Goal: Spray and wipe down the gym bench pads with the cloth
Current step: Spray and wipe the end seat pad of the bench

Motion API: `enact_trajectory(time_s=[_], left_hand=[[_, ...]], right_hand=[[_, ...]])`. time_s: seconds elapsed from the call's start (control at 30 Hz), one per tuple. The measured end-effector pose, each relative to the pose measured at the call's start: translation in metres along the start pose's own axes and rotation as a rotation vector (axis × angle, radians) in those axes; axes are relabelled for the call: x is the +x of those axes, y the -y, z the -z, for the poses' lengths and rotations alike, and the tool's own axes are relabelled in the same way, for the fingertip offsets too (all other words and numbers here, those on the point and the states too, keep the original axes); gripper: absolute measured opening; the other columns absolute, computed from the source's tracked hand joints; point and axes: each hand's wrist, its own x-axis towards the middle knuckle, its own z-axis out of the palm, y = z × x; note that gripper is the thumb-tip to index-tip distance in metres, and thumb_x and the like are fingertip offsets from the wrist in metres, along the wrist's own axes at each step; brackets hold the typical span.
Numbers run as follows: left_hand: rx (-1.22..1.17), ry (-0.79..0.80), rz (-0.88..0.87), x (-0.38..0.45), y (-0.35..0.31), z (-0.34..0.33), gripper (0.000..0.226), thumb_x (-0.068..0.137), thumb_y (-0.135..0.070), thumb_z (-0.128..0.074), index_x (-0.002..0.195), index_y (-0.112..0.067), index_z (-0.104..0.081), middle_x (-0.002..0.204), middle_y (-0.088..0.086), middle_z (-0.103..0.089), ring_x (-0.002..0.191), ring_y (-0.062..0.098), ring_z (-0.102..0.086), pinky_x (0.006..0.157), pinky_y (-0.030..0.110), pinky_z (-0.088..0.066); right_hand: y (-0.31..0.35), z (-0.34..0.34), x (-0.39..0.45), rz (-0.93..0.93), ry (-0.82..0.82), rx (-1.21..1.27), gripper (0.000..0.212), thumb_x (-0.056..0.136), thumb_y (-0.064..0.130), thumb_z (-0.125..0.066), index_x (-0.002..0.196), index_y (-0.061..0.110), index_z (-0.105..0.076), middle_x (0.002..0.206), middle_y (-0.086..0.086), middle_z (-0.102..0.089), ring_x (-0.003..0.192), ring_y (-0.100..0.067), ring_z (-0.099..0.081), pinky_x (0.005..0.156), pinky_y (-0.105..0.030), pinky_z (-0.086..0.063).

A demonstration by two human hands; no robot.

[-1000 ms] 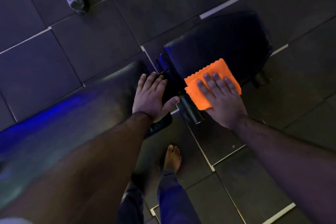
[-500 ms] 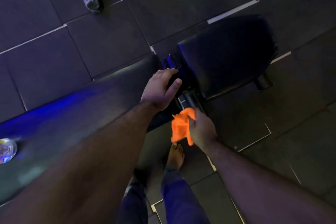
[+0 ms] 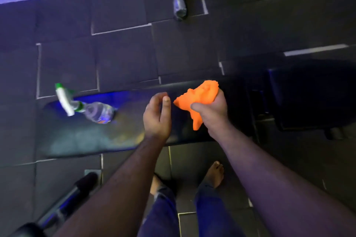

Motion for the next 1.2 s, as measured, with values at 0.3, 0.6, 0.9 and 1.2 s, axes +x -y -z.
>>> enact_trajectory(time_s=[0.3, 0.6, 0.9, 1.2], left_hand=[[0.108, -0.746, 0.249, 0.005, 0.060, 0.165, 0.087, 0.075, -0.050, -0.088, 0.141, -0.003, -0.058, 0.133, 0.010, -0.063, 0.113, 0.033, -0.064, 0.102, 0.060, -0.051], [0.082, -0.361, 0.215, 0.075, 0.075, 0.209, 0.070, 0.095, -0.050, -0.071, 0.155, -0.025, -0.046, 0.101, -0.016, -0.071, 0.086, 0.003, -0.068, 0.082, 0.030, -0.056], [0.117, -0.752, 0.347, -0.013, 0.114, 0.318, 0.057, 0.101, -0.053, -0.064, 0.149, -0.046, -0.034, 0.105, -0.014, -0.072, 0.088, 0.015, -0.070, 0.079, 0.029, -0.053], [0.112, -1.193, 0.605, -0.167, 0.191, 0.429, 0.061, 0.100, -0.035, -0.071, 0.154, -0.023, -0.044, 0.105, -0.020, -0.068, 0.091, -0.010, -0.062, 0.083, 0.008, -0.045]], right_hand=[[-0.001, -0.167, -0.022, 0.148, 0.145, -0.355, 0.025, 0.080, 0.012, -0.050, 0.098, 0.025, -0.061, 0.108, -0.003, -0.064, 0.088, -0.016, -0.061, 0.081, -0.032, -0.050], [-0.036, -0.243, -0.045, 0.184, 0.192, -0.440, 0.036, 0.096, 0.002, -0.050, 0.124, 0.020, -0.063, 0.114, -0.001, -0.069, 0.094, -0.014, -0.063, 0.082, -0.031, -0.052], [-0.081, -0.338, -0.107, 0.213, 0.506, -0.580, 0.033, 0.097, 0.023, -0.050, 0.120, 0.026, -0.073, 0.102, 0.017, -0.076, 0.099, 0.001, -0.071, 0.094, -0.027, -0.057], [-0.195, -0.460, -0.219, 0.349, 0.972, -0.907, 0.043, 0.105, 0.005, -0.048, 0.143, 0.016, -0.065, 0.132, -0.006, -0.073, 0.120, -0.024, -0.067, 0.103, -0.030, -0.049]])
